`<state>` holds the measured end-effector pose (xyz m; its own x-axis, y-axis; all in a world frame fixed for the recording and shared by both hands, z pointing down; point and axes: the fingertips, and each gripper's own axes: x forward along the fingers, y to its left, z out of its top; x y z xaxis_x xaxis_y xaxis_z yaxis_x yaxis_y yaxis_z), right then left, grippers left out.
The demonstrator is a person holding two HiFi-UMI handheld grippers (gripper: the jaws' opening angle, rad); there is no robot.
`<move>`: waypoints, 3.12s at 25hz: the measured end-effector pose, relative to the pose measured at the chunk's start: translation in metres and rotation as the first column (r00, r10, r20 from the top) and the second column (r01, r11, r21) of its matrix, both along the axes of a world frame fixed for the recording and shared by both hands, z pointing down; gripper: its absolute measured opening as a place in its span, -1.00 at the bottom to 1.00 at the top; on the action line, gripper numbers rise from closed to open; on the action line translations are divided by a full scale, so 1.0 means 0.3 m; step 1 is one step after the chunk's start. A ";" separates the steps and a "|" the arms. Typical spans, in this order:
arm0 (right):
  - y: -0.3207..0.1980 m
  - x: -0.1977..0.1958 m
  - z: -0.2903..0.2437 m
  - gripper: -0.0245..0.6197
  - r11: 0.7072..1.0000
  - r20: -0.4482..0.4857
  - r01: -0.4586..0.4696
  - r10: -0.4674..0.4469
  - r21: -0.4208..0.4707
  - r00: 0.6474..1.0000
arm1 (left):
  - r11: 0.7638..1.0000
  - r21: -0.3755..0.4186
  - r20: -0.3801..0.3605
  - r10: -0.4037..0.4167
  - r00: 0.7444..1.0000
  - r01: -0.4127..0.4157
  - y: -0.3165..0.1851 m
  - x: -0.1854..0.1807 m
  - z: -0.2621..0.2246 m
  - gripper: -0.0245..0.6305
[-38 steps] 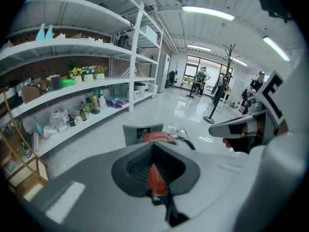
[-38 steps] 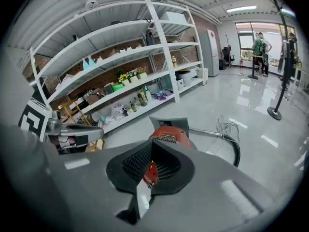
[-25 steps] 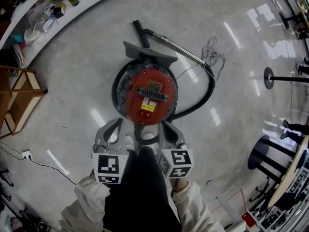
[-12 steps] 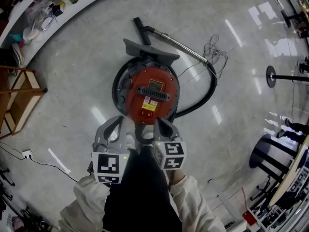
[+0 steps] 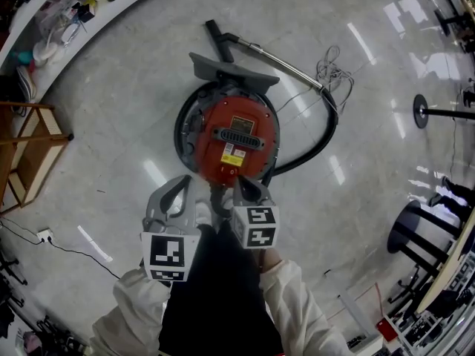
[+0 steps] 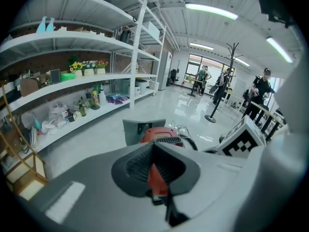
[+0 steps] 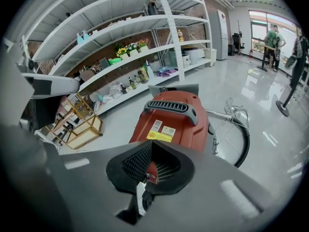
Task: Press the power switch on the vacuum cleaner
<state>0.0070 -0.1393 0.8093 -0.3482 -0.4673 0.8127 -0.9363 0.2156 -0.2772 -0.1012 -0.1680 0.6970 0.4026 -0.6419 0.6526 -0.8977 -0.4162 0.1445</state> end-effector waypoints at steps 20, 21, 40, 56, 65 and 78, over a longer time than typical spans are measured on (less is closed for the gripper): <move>0.009 -0.012 0.104 -0.92 0.999 -0.033 0.012 -0.014 -0.052 0.999 | 1.000 -0.014 0.005 0.008 1.000 -0.007 0.011 -0.026 0.012 -0.93; 0.010 -0.010 0.109 -0.92 0.998 -0.037 0.012 -0.014 -0.055 0.999 | 1.000 -0.015 0.006 0.008 1.000 -0.008 0.011 -0.027 0.013 -0.93; 0.018 -0.011 0.124 -0.92 0.997 -0.040 0.015 -0.018 -0.070 0.999 | 1.000 -0.021 -0.002 0.001 1.000 -0.001 0.000 -0.009 0.024 -0.93; 0.027 0.001 0.138 -0.92 0.997 -0.045 0.016 -0.019 -0.077 0.999 | 0.999 -0.032 0.002 -0.009 1.000 0.009 0.004 -0.017 0.038 -0.93; 0.027 0.002 0.140 -0.92 0.997 -0.041 0.027 -0.030 -0.069 0.999 | 0.999 -0.038 0.003 -0.013 1.000 0.014 0.012 -0.007 0.046 -0.93; 0.026 0.002 0.138 -0.92 0.997 -0.043 0.049 -0.052 -0.064 0.998 | 0.998 -0.042 0.007 -0.036 0.999 0.036 0.022 -0.015 0.049 -0.93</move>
<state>0.0076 -0.1316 0.8508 -0.3328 -0.3971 0.8553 -0.9364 0.2461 -0.2501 -0.1058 -0.1613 0.7118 0.3756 -0.6276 0.6820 -0.9130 -0.3770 0.1558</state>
